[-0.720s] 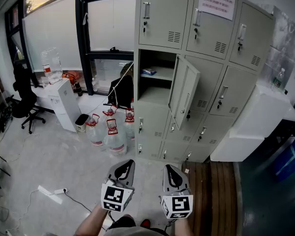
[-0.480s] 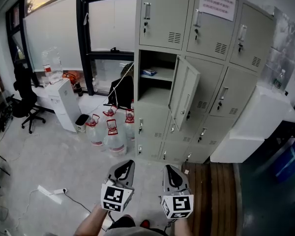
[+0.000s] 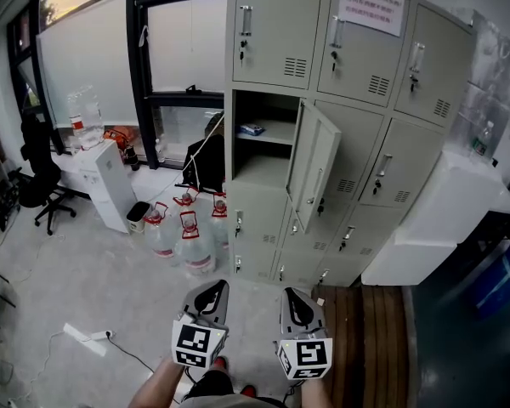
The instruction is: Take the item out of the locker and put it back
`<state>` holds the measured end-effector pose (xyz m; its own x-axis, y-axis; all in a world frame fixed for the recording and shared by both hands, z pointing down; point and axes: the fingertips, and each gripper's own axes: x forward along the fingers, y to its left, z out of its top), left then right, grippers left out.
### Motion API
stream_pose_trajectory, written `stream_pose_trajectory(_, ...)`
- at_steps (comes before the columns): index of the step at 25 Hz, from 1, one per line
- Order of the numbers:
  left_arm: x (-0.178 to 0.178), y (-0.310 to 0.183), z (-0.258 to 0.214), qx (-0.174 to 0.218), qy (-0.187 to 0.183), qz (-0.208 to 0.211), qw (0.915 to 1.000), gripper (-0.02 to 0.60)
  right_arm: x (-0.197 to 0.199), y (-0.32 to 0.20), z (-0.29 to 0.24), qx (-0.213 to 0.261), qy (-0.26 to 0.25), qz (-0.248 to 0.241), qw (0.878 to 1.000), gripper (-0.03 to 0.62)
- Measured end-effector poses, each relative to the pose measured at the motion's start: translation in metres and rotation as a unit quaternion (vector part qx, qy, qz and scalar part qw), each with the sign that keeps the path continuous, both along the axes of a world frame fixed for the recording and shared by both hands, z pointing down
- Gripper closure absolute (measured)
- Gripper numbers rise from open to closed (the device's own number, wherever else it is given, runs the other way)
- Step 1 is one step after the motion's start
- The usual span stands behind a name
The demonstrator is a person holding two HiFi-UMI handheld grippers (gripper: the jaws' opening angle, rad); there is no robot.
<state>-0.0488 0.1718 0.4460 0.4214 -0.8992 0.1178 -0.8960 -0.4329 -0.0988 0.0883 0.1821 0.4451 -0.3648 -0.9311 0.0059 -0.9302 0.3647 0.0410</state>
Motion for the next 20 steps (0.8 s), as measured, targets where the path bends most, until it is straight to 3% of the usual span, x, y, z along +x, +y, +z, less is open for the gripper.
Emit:
stream_pose_trajectory(9, 0.004, -0.074, 0.002, 0.002, 0.000, -0.002, 1.0000, 0.558, 0.006, -0.067, 0.004, 0.002, 0.002, 0.001, 1.000, 0.576)
stream_pose_trajectory(20, 0.000, -0.240, -0.005, 0.005, -0.004, 0.030, 0.9995, 0.558, -0.005, -0.229, -0.007, 0.003, 0.003, 0.025, 1.000, 0.576)
